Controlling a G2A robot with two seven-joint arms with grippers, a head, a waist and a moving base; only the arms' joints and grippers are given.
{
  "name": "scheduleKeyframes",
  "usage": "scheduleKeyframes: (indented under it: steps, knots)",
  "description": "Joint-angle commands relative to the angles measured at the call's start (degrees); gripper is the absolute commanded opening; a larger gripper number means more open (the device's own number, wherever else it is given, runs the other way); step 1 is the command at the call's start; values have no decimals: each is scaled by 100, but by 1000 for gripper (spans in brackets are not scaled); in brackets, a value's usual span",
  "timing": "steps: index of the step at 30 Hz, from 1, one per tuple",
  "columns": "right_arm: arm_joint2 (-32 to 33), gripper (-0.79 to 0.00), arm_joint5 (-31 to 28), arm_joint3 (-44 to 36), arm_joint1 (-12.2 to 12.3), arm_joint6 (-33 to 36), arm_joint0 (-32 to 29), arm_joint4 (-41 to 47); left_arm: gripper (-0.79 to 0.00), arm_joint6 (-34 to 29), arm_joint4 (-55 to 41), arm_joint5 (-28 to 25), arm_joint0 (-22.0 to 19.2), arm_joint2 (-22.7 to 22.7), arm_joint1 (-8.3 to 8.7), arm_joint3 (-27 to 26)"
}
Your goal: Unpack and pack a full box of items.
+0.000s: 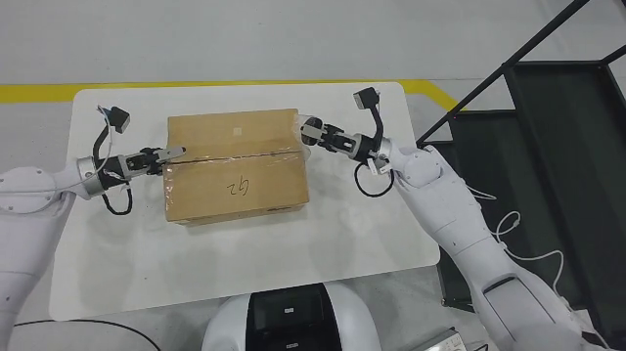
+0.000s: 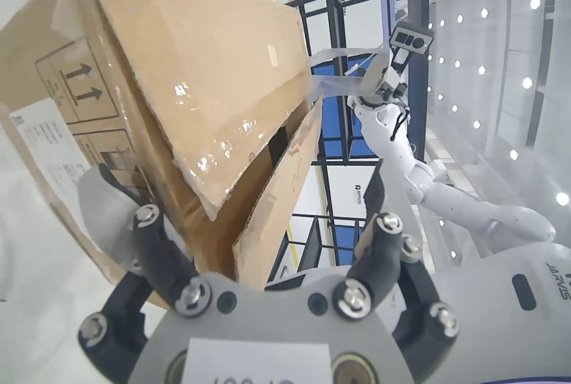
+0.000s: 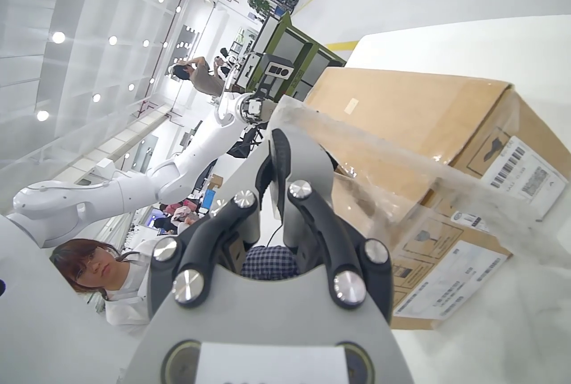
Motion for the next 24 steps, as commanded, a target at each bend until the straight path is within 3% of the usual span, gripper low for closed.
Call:
scheduleKeyframes:
  steps: [1, 10, 14, 20, 24]
  knots:
    - [66, -785, 43, -54, 24, -29, -65, -77, 0, -100, -36, -31, -50, 75, -27, 25]
    - [450, -785, 283, -409, 165, -10, -456, -331, 0, -594, -148, -256, -358, 436, -171, 221]
    - [572, -785, 347, -573, 208, -17, -585, -373, 0, -377, -99, -318, -505, 488, -227, 358]
    - [641, -785, 432, -696, 237, -59, -670, -429, 0, -361, -642, -617, -438, 86, -175, 497]
    - [624, -785, 456, -707, 239, -103, -679, -473, 0, -773, -1408, -795, -142, -254, -105, 197]
